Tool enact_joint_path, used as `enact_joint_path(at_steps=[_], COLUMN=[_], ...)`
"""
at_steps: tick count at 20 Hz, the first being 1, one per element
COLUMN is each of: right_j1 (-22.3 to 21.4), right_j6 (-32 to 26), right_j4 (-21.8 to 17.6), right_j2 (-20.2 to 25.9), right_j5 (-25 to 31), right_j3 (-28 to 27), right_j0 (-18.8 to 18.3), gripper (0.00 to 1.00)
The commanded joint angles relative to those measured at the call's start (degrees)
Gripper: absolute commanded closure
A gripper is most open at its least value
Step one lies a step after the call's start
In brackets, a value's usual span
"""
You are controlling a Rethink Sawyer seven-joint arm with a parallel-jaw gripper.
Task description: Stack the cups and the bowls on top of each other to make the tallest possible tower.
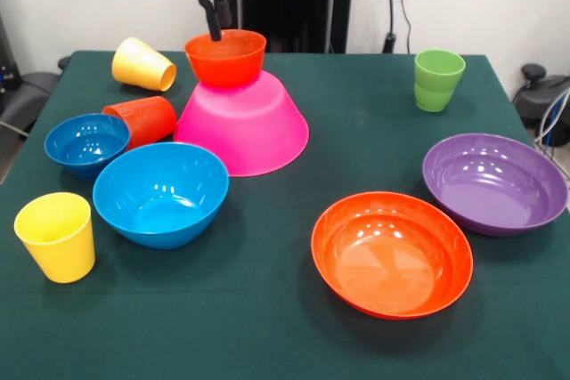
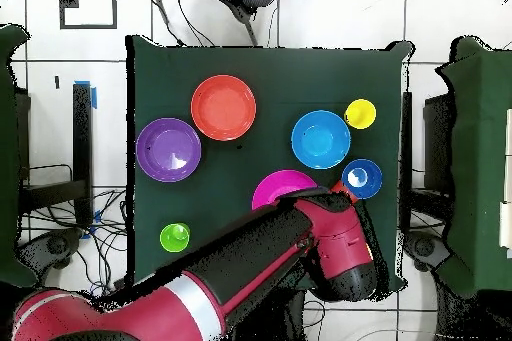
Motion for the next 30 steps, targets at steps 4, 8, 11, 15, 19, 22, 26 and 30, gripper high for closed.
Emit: enact_joint_path(at_steps=[4,8,11,15,19,22,26,30], right_j1=[-0.45,-0.59,-0.60,0.71,1.24,1.47,1.78,1.71], right_j6=[-21.52,-23.32,-24.75,-25.10,-27.06,-27.13,-27.81,-29.85], right_j4=[5.95,7.31,8.41,9.27,10.23,10.44,10.13,10.30], right_j2=[13.05,13.49,13.76,14.07,14.50,14.41,14.46,14.98], right_j5=[8.07,8.08,8.20,9.02,9.37,9.34,9.33,9.03], right_j3=[1.46,1.71,1.89,1.38,1.54,1.52,1.31,1.63], right_j0=[-2.80,-3.24,-3.44,-3.70,-4.48,-4.45,-4.75,-5.89], gripper=[0.00,0.00,0.00,0.00,0.00,0.00,0.00,0.00])
